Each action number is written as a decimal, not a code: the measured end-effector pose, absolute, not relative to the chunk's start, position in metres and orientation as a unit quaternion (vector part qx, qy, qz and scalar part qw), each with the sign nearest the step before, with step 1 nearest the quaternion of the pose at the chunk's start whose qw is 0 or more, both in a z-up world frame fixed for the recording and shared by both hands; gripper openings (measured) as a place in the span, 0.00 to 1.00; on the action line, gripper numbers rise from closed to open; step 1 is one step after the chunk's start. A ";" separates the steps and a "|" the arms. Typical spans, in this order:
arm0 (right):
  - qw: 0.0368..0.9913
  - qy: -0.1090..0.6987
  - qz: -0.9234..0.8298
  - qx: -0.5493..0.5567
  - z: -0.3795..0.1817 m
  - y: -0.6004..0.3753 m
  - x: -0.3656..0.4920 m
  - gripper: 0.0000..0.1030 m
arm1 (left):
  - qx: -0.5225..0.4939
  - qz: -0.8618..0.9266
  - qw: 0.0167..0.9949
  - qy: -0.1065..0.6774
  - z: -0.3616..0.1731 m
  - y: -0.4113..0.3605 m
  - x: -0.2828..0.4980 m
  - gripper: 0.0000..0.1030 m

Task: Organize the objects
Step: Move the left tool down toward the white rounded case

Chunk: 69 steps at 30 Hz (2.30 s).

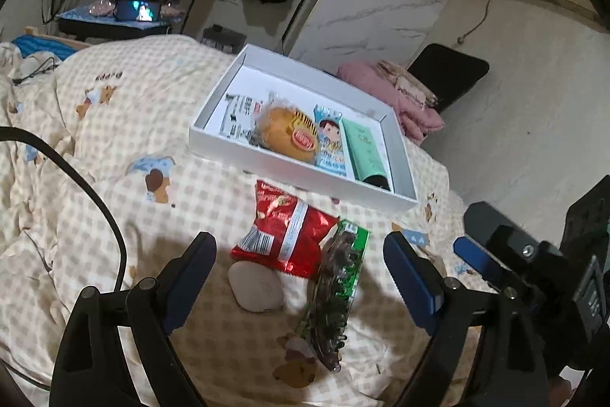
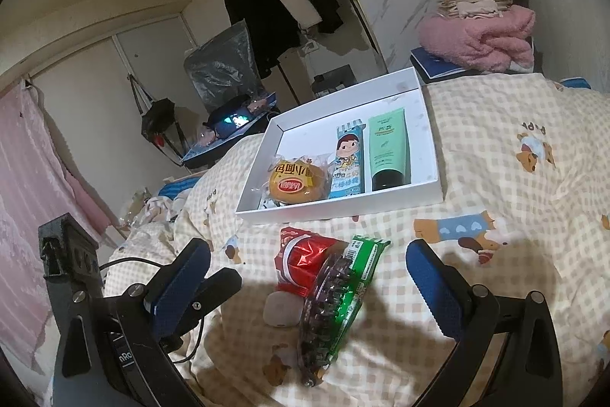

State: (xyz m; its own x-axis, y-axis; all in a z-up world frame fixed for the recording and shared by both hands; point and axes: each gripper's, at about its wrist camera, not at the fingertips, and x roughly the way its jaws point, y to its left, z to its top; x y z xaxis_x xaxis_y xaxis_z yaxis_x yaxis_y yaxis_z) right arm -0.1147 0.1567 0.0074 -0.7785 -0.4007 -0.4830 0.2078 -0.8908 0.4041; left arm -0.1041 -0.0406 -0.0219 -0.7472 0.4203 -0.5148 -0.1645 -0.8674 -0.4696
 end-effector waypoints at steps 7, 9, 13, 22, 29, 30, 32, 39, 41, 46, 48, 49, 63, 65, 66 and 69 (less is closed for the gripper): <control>0.165 -0.166 -0.928 0.288 0.008 0.157 -0.114 1.00 | -0.326 0.911 0.155 -0.198 -0.025 -0.038 -0.108 0.88; 0.166 -0.167 -0.928 0.288 0.008 0.157 -0.114 1.00 | -0.329 0.911 0.153 -0.196 -0.026 -0.038 -0.108 0.86; 0.165 -0.166 -0.929 0.288 0.008 0.157 -0.114 1.00 | -0.339 0.915 0.143 -0.164 -0.024 -0.029 -0.108 0.78; 0.166 -0.164 -0.928 0.289 0.008 0.156 -0.115 1.00 | -0.360 0.907 0.142 -0.165 -0.025 -0.030 -0.114 0.78; 0.165 -0.170 -0.925 0.297 0.003 0.158 -0.118 1.00 | -0.385 0.885 0.136 -0.223 -0.037 -0.051 -0.122 0.74; 0.166 -0.170 -0.925 0.297 0.004 0.157 -0.118 1.00 | -0.388 0.881 0.140 -0.233 -0.039 -0.053 -0.123 0.74; 0.166 -0.169 -0.925 0.297 0.004 0.157 -0.118 1.00 | -0.395 0.875 0.142 -0.242 -0.042 -0.055 -0.124 0.74; 0.170 -0.169 -0.924 0.297 0.004 0.157 -0.118 1.00 | -0.420 0.865 0.152 -0.230 -0.050 -0.046 -0.128 0.59; 0.170 -0.170 -0.924 0.298 0.004 0.157 -0.119 1.00 | -0.421 0.865 0.151 -0.228 -0.050 -0.045 -0.127 0.52; 0.166 -0.170 -0.924 0.301 0.003 0.157 -0.120 1.00 | -0.425 0.859 0.159 -0.237 -0.051 -0.047 -0.128 0.52; 0.166 -0.168 -0.924 0.302 0.003 0.156 -0.120 1.00 | -0.430 0.858 0.159 -0.230 -0.052 -0.043 -0.130 0.52; 0.166 -0.167 -0.924 0.302 0.002 0.156 -0.120 1.00 | -0.434 0.858 0.160 -0.223 -0.052 -0.040 -0.131 0.52; 0.161 -0.170 -0.918 0.319 -0.008 0.156 -0.126 1.00 | -0.477 0.857 0.135 -0.142 -0.067 -0.011 -0.140 0.55; 0.162 -0.168 -0.919 0.318 -0.007 0.155 -0.125 1.00 | -0.481 0.855 0.133 -0.140 -0.069 -0.009 -0.141 0.60; 0.162 -0.167 -0.920 0.316 -0.006 0.155 -0.125 1.00 | -0.484 0.854 0.133 -0.140 -0.070 -0.009 -0.141 0.60; 0.161 -0.170 -0.921 0.313 -0.005 0.156 -0.124 1.00 | -0.487 0.850 0.138 -0.148 -0.073 -0.012 -0.141 0.60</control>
